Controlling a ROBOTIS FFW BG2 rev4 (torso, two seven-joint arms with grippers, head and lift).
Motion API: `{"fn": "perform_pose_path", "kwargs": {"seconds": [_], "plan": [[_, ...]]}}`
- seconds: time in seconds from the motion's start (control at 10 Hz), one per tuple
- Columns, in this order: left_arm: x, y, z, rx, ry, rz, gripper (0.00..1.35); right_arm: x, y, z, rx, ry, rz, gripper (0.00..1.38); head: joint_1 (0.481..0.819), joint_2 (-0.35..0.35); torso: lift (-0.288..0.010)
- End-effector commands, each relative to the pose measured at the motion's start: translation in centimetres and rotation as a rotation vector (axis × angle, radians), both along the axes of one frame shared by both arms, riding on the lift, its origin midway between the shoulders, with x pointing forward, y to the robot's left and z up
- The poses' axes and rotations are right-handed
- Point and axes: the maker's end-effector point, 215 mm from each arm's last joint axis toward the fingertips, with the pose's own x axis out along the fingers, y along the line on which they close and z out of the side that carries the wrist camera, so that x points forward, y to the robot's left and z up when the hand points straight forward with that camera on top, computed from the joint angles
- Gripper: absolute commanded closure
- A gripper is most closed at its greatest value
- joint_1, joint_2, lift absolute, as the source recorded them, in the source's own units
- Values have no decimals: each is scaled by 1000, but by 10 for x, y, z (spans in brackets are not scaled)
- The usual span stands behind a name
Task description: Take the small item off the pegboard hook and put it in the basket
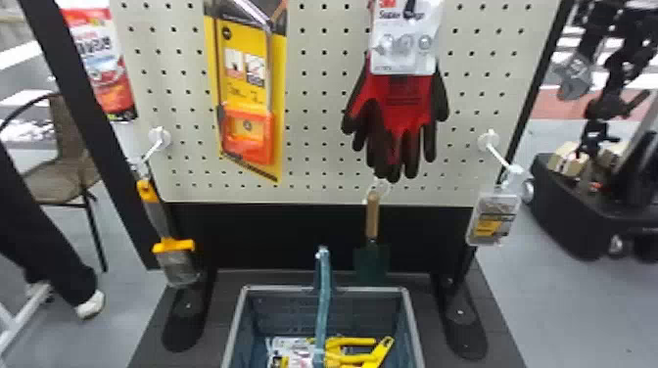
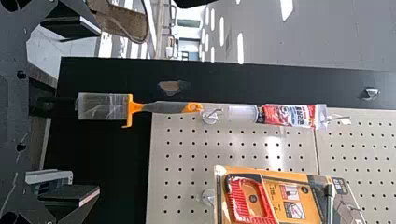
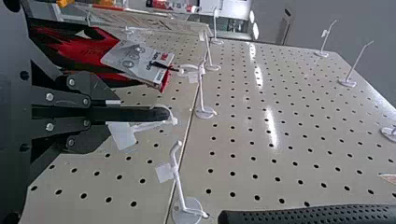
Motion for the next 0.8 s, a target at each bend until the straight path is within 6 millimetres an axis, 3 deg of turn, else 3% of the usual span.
{"fn": "perform_pose_path", "kwargs": {"seconds": [0.0,0.2,0.7], "plan": [[0,0,0,-1,2,1,119,-17,2,-5,8,-21,-22,1268,549,0,-100],[1,-1,0,-1,1,-2,119,-35,2,-11,39,-43,-76,1268,549,0,-100],[3,-2,-1,-1,4,-9,119,-53,-16,-39,202,-34,-212,1268,549,0,-100]]}}
